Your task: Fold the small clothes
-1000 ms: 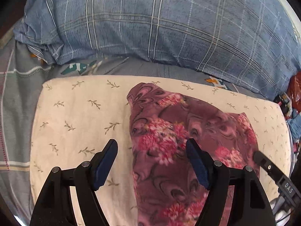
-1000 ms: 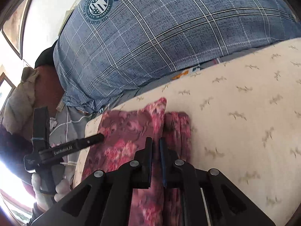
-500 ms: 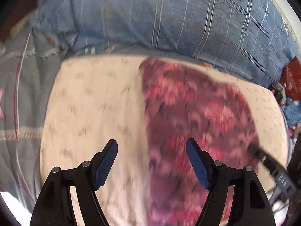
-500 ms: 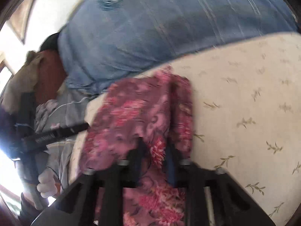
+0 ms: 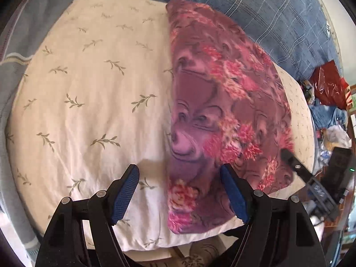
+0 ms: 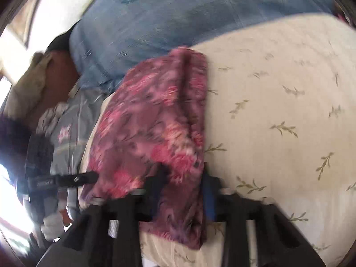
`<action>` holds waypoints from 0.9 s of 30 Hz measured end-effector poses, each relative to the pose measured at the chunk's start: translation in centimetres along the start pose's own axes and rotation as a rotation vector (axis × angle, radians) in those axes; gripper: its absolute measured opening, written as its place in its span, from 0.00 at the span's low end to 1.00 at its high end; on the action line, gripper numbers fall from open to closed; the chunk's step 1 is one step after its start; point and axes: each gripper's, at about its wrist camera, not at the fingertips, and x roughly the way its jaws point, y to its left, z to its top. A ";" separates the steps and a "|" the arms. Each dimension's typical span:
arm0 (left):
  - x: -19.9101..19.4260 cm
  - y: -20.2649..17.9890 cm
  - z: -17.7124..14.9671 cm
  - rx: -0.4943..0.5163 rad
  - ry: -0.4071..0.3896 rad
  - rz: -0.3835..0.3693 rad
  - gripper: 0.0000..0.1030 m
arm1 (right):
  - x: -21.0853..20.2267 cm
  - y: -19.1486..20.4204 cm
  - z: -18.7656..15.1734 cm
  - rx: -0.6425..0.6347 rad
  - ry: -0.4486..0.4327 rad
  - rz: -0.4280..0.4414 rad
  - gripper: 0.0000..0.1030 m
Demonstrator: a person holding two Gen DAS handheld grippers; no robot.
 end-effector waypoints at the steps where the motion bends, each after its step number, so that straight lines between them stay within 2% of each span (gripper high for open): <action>1: -0.3 -0.1 -0.1 0.003 -0.004 -0.014 0.72 | -1.0 0.6 0.1 -0.033 -0.018 0.008 0.08; 3: -0.7 -0.2 -0.7 0.002 -0.010 -0.007 0.72 | -3.0 1.2 0.5 -0.066 -0.066 0.029 0.06; 5: -0.6 -0.2 -1.4 0.022 -0.015 0.031 0.72 | -4.4 1.2 0.5 -0.073 -0.096 0.034 0.05; 7: -0.2 0.0 -2.0 0.034 -0.014 0.077 0.74 | -4.4 0.5 0.3 -0.062 -0.080 0.020 0.03; 11: -0.5 -0.6 -2.4 0.050 -0.011 0.081 0.72 | -2.5 -1.9 -0.8 0.046 0.001 0.010 0.04; 12: -0.9 -0.6 -2.6 0.047 -0.006 0.061 0.72 | -2.5 -2.2 -1.1 0.095 0.001 0.040 0.09; 14: -1.5 -0.7 -2.7 0.047 -0.002 0.016 0.72 | -2.9 -2.6 -1.4 0.144 -0.002 0.107 0.11; 15: -1.7 -0.8 -2.8 0.047 -0.001 0.000 0.73 | -3.3 -2.6 -1.7 0.162 -0.006 0.142 0.17; 16: -1.7 -0.7 -2.9 0.048 0.002 -0.014 0.73 | -3.4 -2.6 -1.9 0.168 -0.004 0.150 0.31; 17: -1.5 -0.6 -2.8 0.048 0.007 -0.011 0.73 | -3.2 -2.4 -2.1 0.165 0.003 0.138 0.37; 18: -1.0 -0.6 -2.8 0.039 0.020 0.006 0.72 | -2.9 -2.2 -2.4 0.147 0.016 0.094 0.39; 20: -0.6 -0.4 -2.7 0.017 0.035 0.012 0.71 | -2.3 -1.7 -2.9 0.101 0.034 0.048 0.11; 24: -0.6 0.1 -2.5 0.014 0.027 -0.003 0.72 | -5.3 -0.1 -2.4 0.034 -0.078 0.135 0.08; 26: -0.3 0.6 -2.4 -0.002 0.030 0.006 0.72 | -6.0 -0.1 -2.1 0.029 -0.098 0.124 0.07; 27: -0.3 0.7 -2.4 -0.007 0.029 0.001 0.72 | -5.8 -0.7 -2.2 0.055 -0.082 0.112 0.07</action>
